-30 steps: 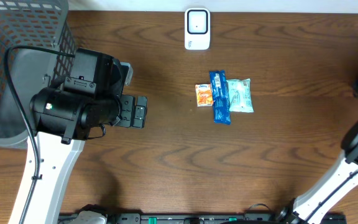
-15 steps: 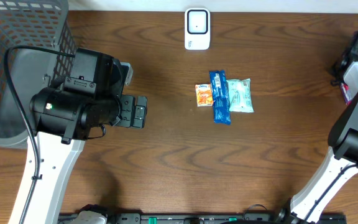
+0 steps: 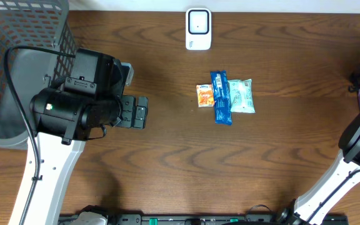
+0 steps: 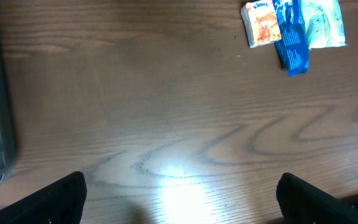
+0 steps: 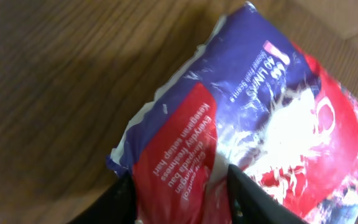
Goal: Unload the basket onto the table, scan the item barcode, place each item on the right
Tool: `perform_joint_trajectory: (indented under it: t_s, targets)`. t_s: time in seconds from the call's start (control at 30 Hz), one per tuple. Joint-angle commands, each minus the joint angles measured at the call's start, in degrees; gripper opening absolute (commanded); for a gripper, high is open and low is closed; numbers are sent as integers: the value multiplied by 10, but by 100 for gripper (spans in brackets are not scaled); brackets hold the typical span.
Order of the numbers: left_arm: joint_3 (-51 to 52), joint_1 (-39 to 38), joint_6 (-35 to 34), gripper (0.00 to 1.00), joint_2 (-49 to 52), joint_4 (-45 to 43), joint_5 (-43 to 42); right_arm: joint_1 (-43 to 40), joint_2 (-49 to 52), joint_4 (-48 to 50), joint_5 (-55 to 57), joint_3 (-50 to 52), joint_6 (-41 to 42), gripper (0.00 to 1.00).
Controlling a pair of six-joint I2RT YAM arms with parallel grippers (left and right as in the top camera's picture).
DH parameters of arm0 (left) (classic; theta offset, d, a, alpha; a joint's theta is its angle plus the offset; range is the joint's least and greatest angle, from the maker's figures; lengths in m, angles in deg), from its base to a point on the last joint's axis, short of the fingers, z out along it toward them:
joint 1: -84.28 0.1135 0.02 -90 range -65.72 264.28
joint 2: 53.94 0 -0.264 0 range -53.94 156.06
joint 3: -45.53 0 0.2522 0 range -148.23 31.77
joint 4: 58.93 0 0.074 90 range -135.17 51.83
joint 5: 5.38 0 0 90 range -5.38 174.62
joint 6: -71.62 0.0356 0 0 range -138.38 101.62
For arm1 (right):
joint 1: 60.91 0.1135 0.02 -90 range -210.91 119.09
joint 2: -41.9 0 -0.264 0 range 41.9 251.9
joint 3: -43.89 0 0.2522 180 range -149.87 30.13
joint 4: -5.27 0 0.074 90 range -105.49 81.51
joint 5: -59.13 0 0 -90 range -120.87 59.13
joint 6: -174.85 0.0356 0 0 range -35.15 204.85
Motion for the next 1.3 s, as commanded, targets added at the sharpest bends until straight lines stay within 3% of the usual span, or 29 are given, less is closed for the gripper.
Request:
perform_joint_trajectory:
  t_s: [0.0, 0.27, 0.5, 0.6, 0.7, 0.77, 0.83, 0.93, 1.13, 1.27]
  targets:
    - [-5, 3, 0, 98, 2, 2, 7, 5, -44, 2, -7, -12, -41, 53]
    - [-5, 3, 0, 98, 2, 2, 7, 36, -149, -11, -212, -12, -40, 77]
    - [-5, 3, 0, 98, 2, 2, 7, 68, -180, -150, -521, -11, -47, 78]
    - [-5, 3, 0, 98, 2, 2, 7, 90, -166, -222, -558, -4, -66, 77]
    - [-5, 3, 0, 98, 2, 2, 7, 124, -139, -282, -558, 7, -66, 96]
    - [-5, 3, 0, 98, 2, 2, 7, 144, -121, -298, -564, 15, -69, 99]
    - [-5, 3, 0, 98, 2, 2, 7, 167, -102, -305, -580, 26, -80, 99]
    - [-5, 3, 0, 98, 2, 2, 7, 201, -75, -305, -602, 38, -79, 90]
    - [-5, 3, 0, 98, 2, 2, 7, 255, -33, -301, -600, 38, -76, 60]
    - [-5, 3, 0, 98, 2, 2, 7, 265, -21, -301, -591, 38, -68, 56]
